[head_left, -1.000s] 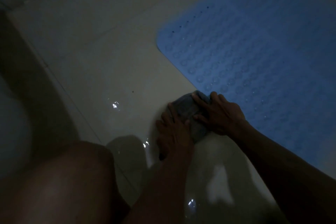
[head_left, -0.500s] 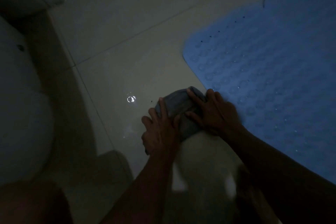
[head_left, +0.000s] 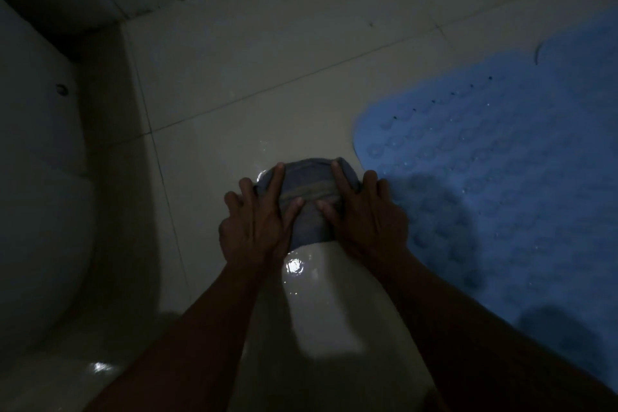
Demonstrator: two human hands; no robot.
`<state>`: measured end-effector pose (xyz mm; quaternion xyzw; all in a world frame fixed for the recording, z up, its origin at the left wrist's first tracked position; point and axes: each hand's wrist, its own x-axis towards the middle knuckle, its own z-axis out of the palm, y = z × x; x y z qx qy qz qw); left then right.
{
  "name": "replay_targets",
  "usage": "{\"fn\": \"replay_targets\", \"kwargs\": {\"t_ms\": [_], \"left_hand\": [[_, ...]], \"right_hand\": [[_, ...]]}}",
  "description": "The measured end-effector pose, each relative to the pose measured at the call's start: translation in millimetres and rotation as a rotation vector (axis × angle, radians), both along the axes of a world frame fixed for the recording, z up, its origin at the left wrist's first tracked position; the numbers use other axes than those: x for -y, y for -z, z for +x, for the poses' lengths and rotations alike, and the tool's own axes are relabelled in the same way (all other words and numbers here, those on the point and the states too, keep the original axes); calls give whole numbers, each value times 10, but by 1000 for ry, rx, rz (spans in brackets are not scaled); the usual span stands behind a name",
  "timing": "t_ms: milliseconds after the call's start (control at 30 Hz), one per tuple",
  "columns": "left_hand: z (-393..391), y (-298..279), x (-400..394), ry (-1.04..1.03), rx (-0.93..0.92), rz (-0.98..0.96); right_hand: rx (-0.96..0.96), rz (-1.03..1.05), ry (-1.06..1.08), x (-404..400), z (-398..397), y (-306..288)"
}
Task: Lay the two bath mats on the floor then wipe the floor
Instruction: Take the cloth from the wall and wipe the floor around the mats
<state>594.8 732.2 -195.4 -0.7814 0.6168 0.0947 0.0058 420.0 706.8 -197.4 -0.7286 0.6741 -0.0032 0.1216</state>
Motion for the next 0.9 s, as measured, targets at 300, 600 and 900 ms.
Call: {"fn": "replay_targets", "kwargs": {"t_ms": [300,600,900], "left_hand": [[44,-12,468,0,113,40],[-68,-107,981,14,209,146],[-141,-124,1622,169,186,132]], "right_hand": [[37,-18,-8,372,78,-48],[92,135,-55,868,45,-212],[-187,-93,-10,1203,-132,-355]]}}
